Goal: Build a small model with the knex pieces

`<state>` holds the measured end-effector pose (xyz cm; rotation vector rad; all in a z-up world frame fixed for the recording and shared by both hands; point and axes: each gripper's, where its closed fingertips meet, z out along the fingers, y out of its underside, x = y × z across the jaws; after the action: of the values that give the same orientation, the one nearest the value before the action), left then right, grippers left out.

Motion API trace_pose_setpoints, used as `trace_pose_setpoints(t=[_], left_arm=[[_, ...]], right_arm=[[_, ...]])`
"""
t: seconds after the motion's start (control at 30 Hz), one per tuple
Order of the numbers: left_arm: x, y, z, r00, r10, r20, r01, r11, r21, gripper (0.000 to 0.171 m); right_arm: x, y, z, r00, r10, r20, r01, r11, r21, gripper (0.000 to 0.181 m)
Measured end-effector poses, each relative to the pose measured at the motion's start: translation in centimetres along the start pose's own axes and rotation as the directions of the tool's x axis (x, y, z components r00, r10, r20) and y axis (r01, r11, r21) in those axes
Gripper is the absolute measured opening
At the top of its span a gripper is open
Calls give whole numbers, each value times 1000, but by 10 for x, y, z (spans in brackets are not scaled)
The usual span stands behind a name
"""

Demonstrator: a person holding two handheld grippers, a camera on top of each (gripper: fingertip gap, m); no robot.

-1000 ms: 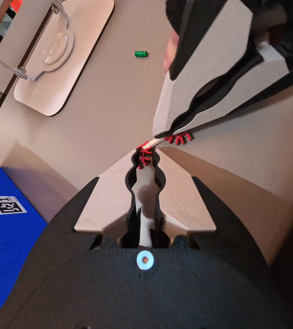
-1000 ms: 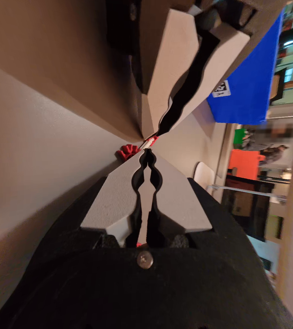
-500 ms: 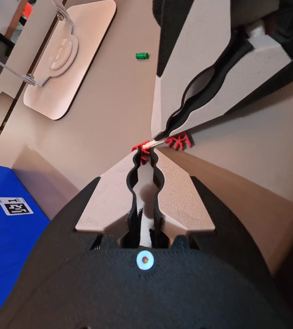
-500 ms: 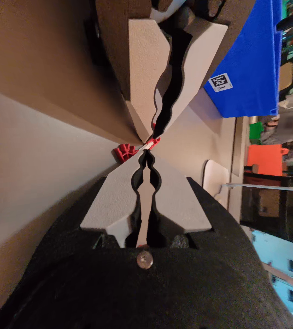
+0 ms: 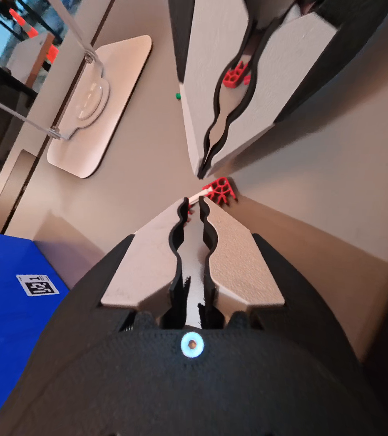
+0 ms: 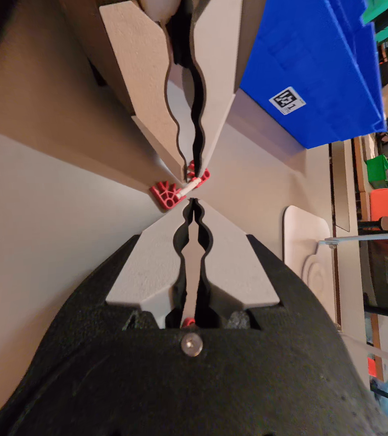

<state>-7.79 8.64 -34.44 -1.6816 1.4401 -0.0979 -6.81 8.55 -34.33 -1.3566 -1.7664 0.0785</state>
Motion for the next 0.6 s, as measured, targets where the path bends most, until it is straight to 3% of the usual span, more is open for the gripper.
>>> trace_pose_setpoints(t=[0.13, 0.3, 0.47, 0.6], left_arm=[[13, -13, -6, 997, 80, -15, -79, 995, 66, 0], [16, 3, 1, 991, 134, -13, -134, 991, -20, 0], [0, -11, -21, 998, 50, 36, -52, 996, 67, 0], [-16, 19, -28, 994, 47, 101, -46, 999, -22, 0]], right_arm=[[-8, 2, 7, 998, -65, -2, 65, 998, -19, 0], [-7, 2, 8, 997, -74, -20, 74, 997, -27, 0], [3, -19, 0, 998, -36, -58, 39, 998, 58, 0], [3, -37, 8, 997, -27, -65, 34, 995, 96, 0]])
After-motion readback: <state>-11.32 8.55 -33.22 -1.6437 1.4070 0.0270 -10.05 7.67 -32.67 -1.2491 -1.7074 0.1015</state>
